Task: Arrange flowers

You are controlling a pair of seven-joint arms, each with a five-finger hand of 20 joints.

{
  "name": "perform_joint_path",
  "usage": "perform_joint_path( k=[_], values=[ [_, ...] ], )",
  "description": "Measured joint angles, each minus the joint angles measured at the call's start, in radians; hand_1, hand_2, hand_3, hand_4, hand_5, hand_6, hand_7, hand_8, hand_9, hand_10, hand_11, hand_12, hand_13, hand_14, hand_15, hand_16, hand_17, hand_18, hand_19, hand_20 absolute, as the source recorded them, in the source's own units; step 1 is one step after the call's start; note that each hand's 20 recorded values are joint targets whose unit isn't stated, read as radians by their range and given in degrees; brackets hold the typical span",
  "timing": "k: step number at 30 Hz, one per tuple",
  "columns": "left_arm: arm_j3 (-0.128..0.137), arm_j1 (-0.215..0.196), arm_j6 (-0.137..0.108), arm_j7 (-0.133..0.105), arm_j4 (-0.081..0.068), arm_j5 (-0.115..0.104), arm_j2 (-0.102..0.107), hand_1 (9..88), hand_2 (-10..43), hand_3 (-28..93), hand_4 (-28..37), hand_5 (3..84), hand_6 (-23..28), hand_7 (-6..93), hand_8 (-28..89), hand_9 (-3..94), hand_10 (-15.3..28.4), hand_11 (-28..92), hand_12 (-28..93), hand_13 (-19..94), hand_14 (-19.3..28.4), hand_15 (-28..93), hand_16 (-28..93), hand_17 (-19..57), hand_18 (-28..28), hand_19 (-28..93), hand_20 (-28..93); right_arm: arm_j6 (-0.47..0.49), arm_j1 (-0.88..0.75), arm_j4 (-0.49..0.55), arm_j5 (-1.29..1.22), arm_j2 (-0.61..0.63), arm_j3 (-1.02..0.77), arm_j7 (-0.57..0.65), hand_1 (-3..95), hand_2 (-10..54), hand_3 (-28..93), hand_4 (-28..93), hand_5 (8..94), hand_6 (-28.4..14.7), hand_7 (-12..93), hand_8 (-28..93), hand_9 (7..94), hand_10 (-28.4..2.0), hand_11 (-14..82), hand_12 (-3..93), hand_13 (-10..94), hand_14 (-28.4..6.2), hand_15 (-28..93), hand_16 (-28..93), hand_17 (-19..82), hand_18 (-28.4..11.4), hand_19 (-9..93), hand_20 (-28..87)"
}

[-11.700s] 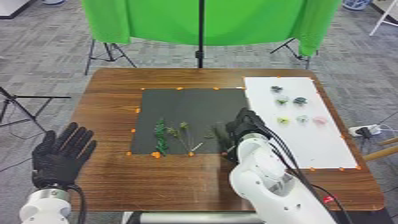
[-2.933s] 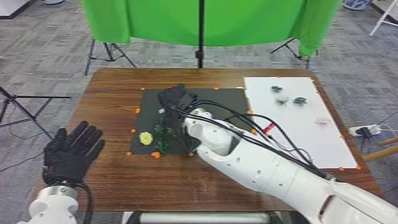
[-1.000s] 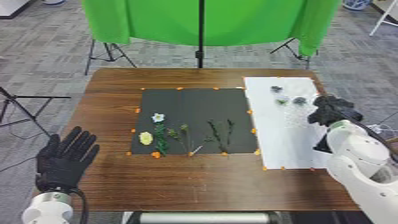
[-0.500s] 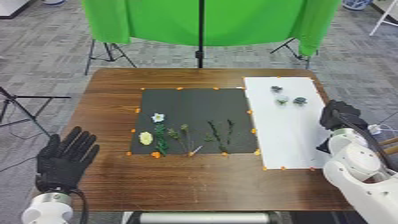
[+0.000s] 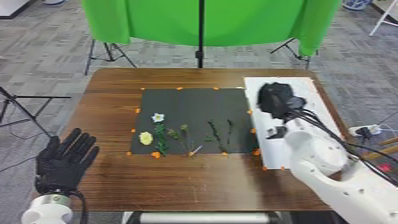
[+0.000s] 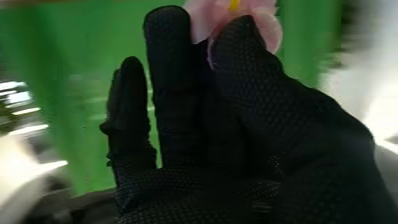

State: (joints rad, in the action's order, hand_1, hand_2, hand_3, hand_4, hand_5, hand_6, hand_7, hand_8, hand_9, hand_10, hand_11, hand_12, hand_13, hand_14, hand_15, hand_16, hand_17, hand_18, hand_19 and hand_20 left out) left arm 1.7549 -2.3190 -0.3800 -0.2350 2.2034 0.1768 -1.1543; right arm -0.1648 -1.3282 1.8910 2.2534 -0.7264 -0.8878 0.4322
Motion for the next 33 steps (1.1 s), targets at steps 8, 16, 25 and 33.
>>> perform_joint_path(
  k=[8, 16, 25, 33],
  values=[
    [-0.009, 0.005, 0.000, 0.003, -0.001, 0.001, 0.001, 28.3, 16.0, 73, -28.3, 47.6, 10.2, 19.1, -10, 40.0, 16.4, 25, 12, 29, 15.5, 40, -7, -5.0, 14.0, 31, 14, 0.121, 0.246, -0.042, -0.023, -0.164, 0.261, -0.129, 62.7, -9.5, 66, -28, 74.1, 0.5, 31, 0, 80.2, -10.9, 4.2, 31.6, 69, -7.5, 30, 41, 28, -21.2, 74, 38],
    [-0.013, 0.021, -0.001, 0.013, -0.004, 0.001, 0.003, 28.3, 16.1, 73, -28.3, 47.6, 10.2, 19.2, -10, 40.1, 16.4, 25, 12, 29, 15.5, 40, -7, -5.0, 14.0, 31, 14, 0.159, 0.321, -0.160, 0.008, -0.321, 0.376, -0.129, 62.8, -9.5, 66, -28, 73.3, 0.4, 30, 0, 79.0, -10.9, 4.8, 30.8, 69, -7.3, 30, 41, 28, -21.0, 74, 37],
    [-0.011, 0.017, -0.001, 0.023, -0.005, 0.001, 0.011, 28.2, 16.2, 73, -28.3, 47.6, 10.2, 19.2, -10, 40.1, 16.4, 25, 12, 29, 15.5, 40, -7, -4.9, 14.0, 31, 14, 0.161, 0.320, -0.205, 0.064, -0.374, 0.432, -0.106, 63.0, -9.5, 66, -28, 70.4, -0.2, 29, -2, 72.2, -11.4, 10.3, 24.9, 66, -6.8, 34, 41, 27, -20.4, 74, 38],
    [-0.008, 0.018, -0.001, 0.029, -0.011, 0.001, 0.010, 28.2, 16.2, 73, -28.3, 47.7, 10.2, 19.3, -10, 40.0, 16.5, 25, 12, 29, 15.5, 40, -7, -4.9, 14.0, 31, 14, 0.161, 0.298, -0.227, 0.069, -0.373, 0.422, -0.094, 62.5, -9.5, 67, -28, 65.0, 0.6, 21, -9, 63.2, -12.0, 13.9, 15.3, 63, -7.7, 40, 39, 27, -20.8, 75, 38]
  ],
)
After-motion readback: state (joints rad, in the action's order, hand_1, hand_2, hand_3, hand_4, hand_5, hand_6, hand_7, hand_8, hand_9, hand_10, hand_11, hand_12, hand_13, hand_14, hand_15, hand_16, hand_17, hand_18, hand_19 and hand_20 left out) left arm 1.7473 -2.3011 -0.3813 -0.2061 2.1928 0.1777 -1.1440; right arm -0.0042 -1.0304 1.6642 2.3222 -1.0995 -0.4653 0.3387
